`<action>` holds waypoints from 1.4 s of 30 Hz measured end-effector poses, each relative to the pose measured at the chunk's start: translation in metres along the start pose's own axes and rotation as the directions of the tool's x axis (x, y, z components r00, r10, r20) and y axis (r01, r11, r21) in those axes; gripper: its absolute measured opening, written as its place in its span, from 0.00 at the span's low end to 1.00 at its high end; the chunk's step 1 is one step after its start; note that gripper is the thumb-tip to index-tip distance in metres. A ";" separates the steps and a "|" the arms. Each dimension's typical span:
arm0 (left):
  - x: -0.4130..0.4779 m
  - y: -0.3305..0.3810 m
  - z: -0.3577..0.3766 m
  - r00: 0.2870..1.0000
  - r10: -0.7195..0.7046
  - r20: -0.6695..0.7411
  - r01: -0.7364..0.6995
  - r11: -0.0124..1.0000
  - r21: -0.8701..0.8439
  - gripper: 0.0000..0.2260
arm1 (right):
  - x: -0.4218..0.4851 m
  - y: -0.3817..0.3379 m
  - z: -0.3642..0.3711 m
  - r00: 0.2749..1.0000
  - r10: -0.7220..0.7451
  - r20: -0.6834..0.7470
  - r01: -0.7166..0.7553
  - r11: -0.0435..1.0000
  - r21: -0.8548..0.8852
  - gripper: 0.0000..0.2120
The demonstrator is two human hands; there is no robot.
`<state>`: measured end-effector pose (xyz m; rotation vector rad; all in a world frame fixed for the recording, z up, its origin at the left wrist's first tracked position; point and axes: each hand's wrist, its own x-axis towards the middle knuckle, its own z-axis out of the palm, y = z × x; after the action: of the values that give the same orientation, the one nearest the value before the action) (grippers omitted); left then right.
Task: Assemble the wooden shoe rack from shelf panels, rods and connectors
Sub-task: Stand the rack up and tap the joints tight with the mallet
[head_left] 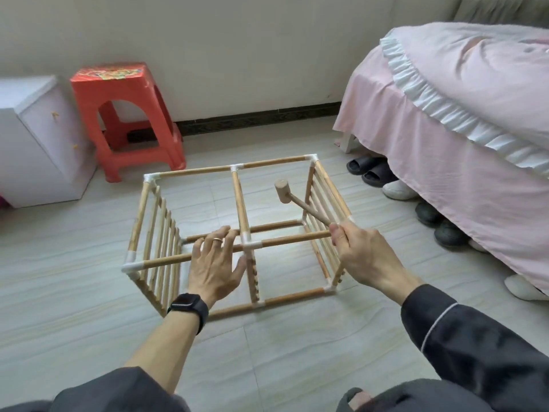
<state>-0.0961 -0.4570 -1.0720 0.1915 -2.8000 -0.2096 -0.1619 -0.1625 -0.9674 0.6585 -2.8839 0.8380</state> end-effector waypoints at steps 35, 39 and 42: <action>-0.072 -0.120 0.023 0.725 -0.650 0.230 0.666 0.573 -0.478 0.12 | -0.010 -0.172 0.170 0.914 -0.271 0.303 0.252 0.962 0.100 0.20; -0.074 -0.118 0.022 0.729 -0.618 0.296 0.666 0.537 -0.518 0.19 | 0.000 -0.153 0.165 0.938 -0.187 0.293 0.117 0.964 0.240 0.21; -0.071 -0.116 0.018 0.734 -0.590 0.337 0.659 0.499 -0.563 0.31 | 0.004 -0.128 0.158 0.998 -0.031 0.046 0.008 0.906 0.424 0.21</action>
<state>-0.0229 -0.5575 -1.1300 1.0488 -2.4013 -1.3861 -0.1031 -0.3445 -1.0372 0.7472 -2.7463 1.4887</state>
